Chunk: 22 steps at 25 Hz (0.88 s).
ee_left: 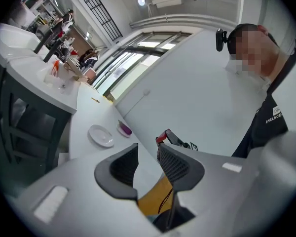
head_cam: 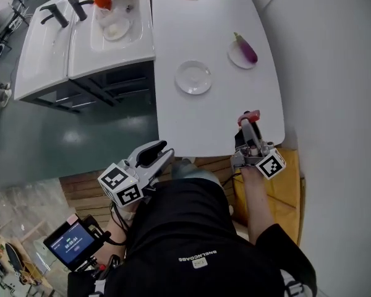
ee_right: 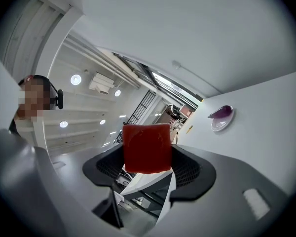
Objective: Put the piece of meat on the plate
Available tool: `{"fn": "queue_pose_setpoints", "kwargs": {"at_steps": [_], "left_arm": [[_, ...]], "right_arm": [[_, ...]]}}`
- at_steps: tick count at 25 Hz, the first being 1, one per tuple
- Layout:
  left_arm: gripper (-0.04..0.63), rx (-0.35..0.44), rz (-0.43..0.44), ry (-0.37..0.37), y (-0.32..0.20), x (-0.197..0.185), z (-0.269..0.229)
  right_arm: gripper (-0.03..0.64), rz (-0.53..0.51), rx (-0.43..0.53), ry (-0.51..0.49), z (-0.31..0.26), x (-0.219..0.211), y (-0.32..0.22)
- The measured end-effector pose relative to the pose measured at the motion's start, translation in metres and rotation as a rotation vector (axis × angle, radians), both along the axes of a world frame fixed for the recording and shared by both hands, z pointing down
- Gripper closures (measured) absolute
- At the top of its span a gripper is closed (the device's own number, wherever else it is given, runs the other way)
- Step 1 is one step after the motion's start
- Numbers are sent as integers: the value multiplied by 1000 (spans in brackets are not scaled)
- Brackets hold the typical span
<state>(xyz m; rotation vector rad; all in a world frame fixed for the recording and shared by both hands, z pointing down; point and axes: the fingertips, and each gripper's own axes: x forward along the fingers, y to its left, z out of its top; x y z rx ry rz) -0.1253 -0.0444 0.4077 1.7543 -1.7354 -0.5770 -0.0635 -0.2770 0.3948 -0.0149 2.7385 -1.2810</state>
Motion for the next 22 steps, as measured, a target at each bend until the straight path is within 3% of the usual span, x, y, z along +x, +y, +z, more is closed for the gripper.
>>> {"fn": "queue_pose_setpoints", "kwargs": {"at_steps": [11,16,22], "left_arm": [[454,-44,-187,-29,6,-1,9],[453,-54,-283,-43,2,16,5],[451,-43,-358,-3,7,4,7]], "right_arm": [[321,-165,2,36,40,-56,-26],[321,-266,18,56,57,-70,-36],[321,-332,65,135,81,-101,-37]]}}
